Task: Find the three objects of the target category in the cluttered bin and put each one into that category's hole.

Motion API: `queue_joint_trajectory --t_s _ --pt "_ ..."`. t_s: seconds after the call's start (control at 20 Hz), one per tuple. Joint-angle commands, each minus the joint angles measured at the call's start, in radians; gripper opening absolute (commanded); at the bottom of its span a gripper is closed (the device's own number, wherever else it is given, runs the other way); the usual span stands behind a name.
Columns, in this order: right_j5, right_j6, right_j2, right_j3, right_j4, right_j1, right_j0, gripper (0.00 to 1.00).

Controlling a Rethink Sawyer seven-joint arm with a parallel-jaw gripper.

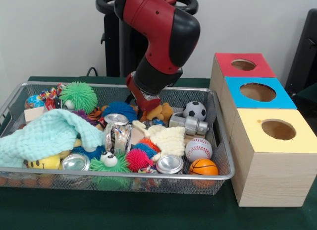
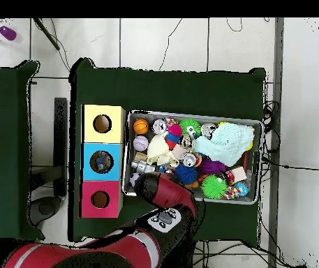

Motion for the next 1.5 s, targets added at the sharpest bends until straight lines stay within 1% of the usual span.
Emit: queue_joint_trajectory --t_s 0.05,0.15,0.2,0.25,0.3,0.4,0.45,0.5,0.55,0.65,0.8,0.9,1.05,1.2,1.3,1.4,1.45,1.5 --pt "0.179 0.253 0.069 -0.161 0.115 -0.003 -0.003 1.00" --pt "0.114 0.154 0.074 -0.174 0.065 -0.019 -0.016 1.00" --pt "0.115 0.156 0.084 -0.168 0.070 -0.029 -0.025 1.00" --pt "0.112 0.181 0.104 -0.150 0.092 -0.046 -0.038 1.00" --pt "0.129 0.163 0.126 -0.143 0.083 -0.063 -0.056 1.00" --pt "0.200 0.135 0.170 -0.130 0.077 -0.107 -0.096 1.00" --pt "0.253 0.135 0.182 -0.128 0.079 -0.127 -0.112 1.00" --pt "0.276 0.136 0.188 -0.128 0.078 -0.137 -0.119 1.00" --pt "0.313 0.139 0.186 -0.135 0.075 -0.143 -0.122 1.00" --pt "0.339 0.144 0.162 -0.159 0.060 -0.137 -0.108 1.00" --pt "0.325 0.154 0.155 -0.169 0.061 -0.137 -0.104 1.00" --pt "0.338 0.156 0.167 -0.167 0.066 -0.150 -0.110 1.00" --pt "0.422 0.165 0.142 -0.197 0.049 -0.151 -0.096 1.00" --pt "0.443 0.180 0.124 -0.214 0.045 -0.145 -0.085 1.00" --pt "0.413 0.192 0.143 -0.196 0.066 -0.153 -0.091 1.00" --pt "0.345 0.197 0.181 -0.157 0.097 -0.166 -0.106 1.00" --pt "0.284 0.191 0.218 -0.129 0.119 -0.177 -0.124 1.00" --pt "0.243 0.189 0.234 -0.114 0.131 -0.182 -0.132 1.00"
